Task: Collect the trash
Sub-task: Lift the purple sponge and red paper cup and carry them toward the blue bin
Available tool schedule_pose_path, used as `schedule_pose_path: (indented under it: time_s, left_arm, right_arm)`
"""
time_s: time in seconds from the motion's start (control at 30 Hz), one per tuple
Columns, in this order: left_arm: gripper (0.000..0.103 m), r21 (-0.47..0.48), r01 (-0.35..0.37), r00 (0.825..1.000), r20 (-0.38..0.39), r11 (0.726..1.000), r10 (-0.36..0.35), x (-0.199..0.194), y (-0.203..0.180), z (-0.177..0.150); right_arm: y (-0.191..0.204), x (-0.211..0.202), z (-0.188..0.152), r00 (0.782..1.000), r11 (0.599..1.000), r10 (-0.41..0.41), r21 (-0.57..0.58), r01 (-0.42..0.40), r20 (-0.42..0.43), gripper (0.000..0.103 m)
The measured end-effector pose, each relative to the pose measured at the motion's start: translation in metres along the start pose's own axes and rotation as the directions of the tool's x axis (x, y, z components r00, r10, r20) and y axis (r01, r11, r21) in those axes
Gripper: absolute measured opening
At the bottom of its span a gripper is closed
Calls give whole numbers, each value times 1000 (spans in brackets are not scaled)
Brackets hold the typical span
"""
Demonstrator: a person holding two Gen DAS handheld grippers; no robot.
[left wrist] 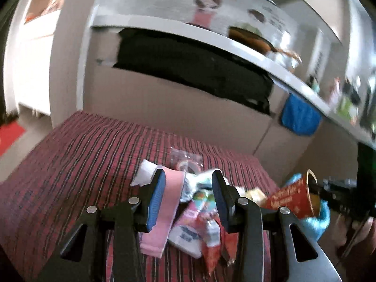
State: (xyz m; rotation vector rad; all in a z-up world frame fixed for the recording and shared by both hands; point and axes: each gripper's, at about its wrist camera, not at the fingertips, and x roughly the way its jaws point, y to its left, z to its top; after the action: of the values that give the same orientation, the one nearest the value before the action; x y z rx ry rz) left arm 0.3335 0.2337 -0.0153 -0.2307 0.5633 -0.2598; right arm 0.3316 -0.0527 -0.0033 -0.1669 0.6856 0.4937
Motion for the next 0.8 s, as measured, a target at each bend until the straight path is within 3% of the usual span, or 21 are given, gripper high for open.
schedule_pose_path:
  time_s: [0.17, 0.27, 0.33, 0.4, 0.47, 0.57, 0.63, 0.7, 0.77, 0.8]
  left_arm:
    - [41, 167, 36, 996, -90, 985, -21, -2, -40, -20]
    - [41, 165, 17, 996, -89, 986, -2, -8, -49, -25]
    - [41, 147, -13, 997, -70, 989, 24, -16, -48, -25]
    - [41, 182, -89, 995, -22, 979, 95, -25, -48, -27]
    - [41, 254, -152, 988, 5, 955, 156, -30, -51, -30]
    - [46, 343, -191, 977, -27, 920, 213, -27, -57, -41]
    - [48, 359, -227, 971, 7, 905, 240, -28, -59, -48]
    - [62, 315, -212, 977, 32, 925, 212, -33, -52, -50]
    - [66, 172, -130, 992, 20, 976, 128, -32, -32, -44]
    - [66, 123, -114, 993, 15, 986, 113, -30, -26, -42]
  right_arm:
    - [-14, -1, -13, 1000, 999, 18, 48, -18, -7, 5]
    - [-19, 1, -20, 1000, 998, 17, 65, -16, -17, 5]
    - [-23, 3, -23, 1000, 997, 19, 78, -17, -24, 5]
    - [-25, 4, -24, 999, 996, 22, 86, -19, -28, 5]
    - [-27, 6, -24, 999, 996, 21, 91, -18, -30, 5]
    - [-26, 7, -24, 999, 996, 19, 90, -16, -32, 6]
    - [-25, 7, -24, 999, 996, 18, 87, -15, -33, 6]
    - [-23, 8, -25, 999, 996, 18, 83, -15, -35, 6]
    - [-20, 10, -26, 999, 997, 19, 75, -16, -42, 6]
    - [-18, 11, -27, 999, 997, 20, 69, -16, -48, 6]
